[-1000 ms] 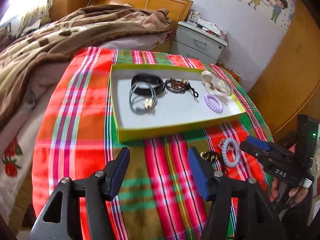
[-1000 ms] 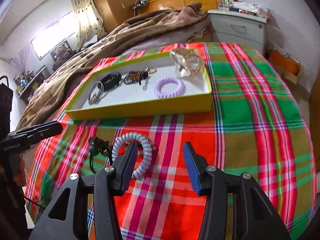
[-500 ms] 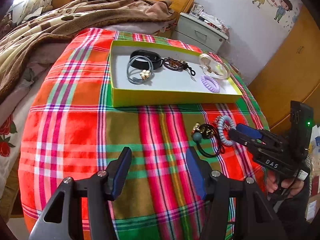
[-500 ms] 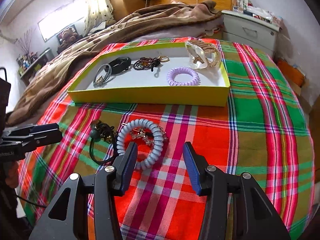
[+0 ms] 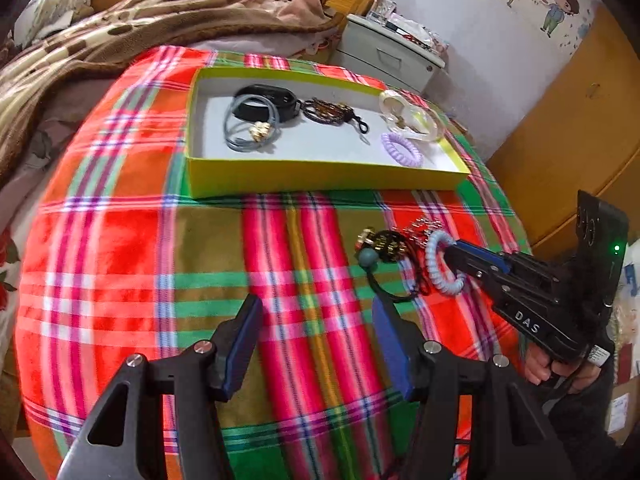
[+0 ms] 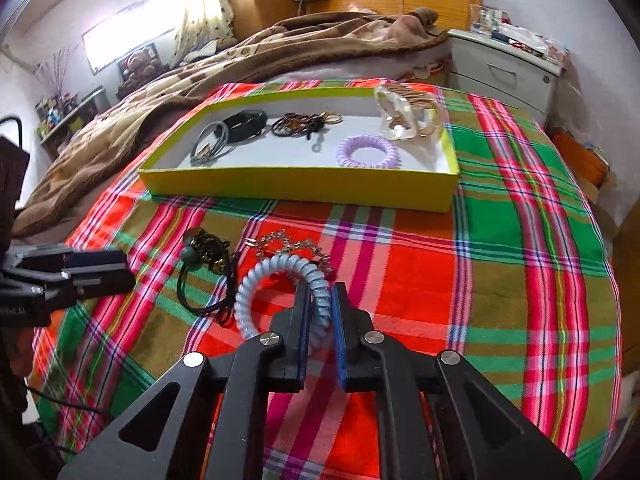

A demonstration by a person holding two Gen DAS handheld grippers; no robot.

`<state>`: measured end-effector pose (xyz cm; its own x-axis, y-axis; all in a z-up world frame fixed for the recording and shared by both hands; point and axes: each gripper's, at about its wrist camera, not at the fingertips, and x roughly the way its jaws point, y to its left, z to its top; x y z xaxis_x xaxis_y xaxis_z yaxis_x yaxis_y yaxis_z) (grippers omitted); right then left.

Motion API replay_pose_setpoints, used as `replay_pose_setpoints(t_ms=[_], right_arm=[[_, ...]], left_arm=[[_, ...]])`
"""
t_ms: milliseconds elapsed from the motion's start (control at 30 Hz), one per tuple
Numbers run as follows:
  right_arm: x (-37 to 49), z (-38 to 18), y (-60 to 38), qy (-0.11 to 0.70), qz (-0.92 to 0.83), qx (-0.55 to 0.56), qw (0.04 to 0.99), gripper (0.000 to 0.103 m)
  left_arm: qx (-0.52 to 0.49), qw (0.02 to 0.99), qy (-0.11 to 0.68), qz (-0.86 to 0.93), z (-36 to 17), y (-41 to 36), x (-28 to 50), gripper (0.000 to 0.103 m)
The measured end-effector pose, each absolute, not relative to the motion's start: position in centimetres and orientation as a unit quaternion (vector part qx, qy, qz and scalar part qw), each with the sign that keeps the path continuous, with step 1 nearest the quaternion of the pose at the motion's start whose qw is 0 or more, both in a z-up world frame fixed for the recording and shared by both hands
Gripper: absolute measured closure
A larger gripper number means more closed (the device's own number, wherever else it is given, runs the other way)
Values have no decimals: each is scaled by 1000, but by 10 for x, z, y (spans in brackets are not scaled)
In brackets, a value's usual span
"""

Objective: Organize jewelry
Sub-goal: 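Grasp the light blue hair tie with the right tool while the left grasps the black cord tie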

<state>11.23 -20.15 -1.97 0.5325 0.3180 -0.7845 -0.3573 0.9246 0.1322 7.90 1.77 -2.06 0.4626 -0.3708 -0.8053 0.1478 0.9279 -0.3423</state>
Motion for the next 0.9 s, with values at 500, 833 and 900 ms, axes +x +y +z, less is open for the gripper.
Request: replay_pose_setpoints(t_ms=[500,833,900], right_arm=[[92,5,-234,396,157,54,903,93],[85,8,-235,389,152,63,906,93],[86,8,-235,388,154,62,907,93]], left_arm=[[-92,853,490,-158,-17,-4,91,46],[-28,860,490,-138,-22,-30,102,51],[-1,865,485,-127,-22,-35,105,51]])
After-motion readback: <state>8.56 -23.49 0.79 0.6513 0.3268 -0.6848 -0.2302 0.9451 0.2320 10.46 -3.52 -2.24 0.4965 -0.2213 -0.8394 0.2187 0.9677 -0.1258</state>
